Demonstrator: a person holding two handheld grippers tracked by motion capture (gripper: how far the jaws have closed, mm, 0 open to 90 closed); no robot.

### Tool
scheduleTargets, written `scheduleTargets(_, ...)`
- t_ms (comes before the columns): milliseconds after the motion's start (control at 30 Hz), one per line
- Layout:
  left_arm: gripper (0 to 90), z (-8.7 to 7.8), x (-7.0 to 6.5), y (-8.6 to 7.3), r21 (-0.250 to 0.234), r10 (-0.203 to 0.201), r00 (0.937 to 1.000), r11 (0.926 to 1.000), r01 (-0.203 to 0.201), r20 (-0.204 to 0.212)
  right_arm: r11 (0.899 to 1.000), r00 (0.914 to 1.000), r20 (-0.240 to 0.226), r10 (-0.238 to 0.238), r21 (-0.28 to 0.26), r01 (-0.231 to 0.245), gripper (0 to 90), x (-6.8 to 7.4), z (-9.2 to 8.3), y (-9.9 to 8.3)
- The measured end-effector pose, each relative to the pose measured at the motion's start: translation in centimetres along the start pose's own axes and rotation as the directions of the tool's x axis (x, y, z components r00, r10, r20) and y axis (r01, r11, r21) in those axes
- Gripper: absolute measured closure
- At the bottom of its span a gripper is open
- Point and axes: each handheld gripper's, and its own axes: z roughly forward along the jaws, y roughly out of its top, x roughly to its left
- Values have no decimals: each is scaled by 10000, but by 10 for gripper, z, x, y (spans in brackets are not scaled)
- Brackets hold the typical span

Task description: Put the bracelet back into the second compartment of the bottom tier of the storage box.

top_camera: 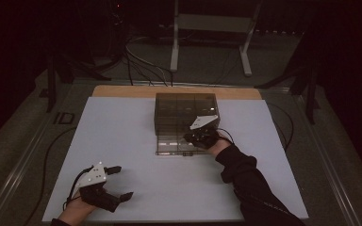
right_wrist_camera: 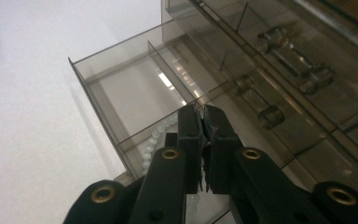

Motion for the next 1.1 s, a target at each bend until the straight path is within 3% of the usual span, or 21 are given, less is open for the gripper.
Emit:
scheduleTargets(367,0,0,0,0,1,16,10000,10000,-16,-20,9989,9991,232,-363,-291,369,736,4,-8,4)
scheduleTargets(500,0,0,0,0,10,17,10000,10000,-17,-22,9983,9992,50,-395,-419,396,566,8,-15,10)
scheduleTargets(600,0,-1,0,0,-11,17,10000,10000,-17,-41,9983,9992,-20,-402,-415,401,500,9,-19,13)
scheduleTargets(1100,0,0,0,0,-15,13,10000,10000,-13,-48,9961,9976,-546,419,-749,-459,131,7,-41,16)
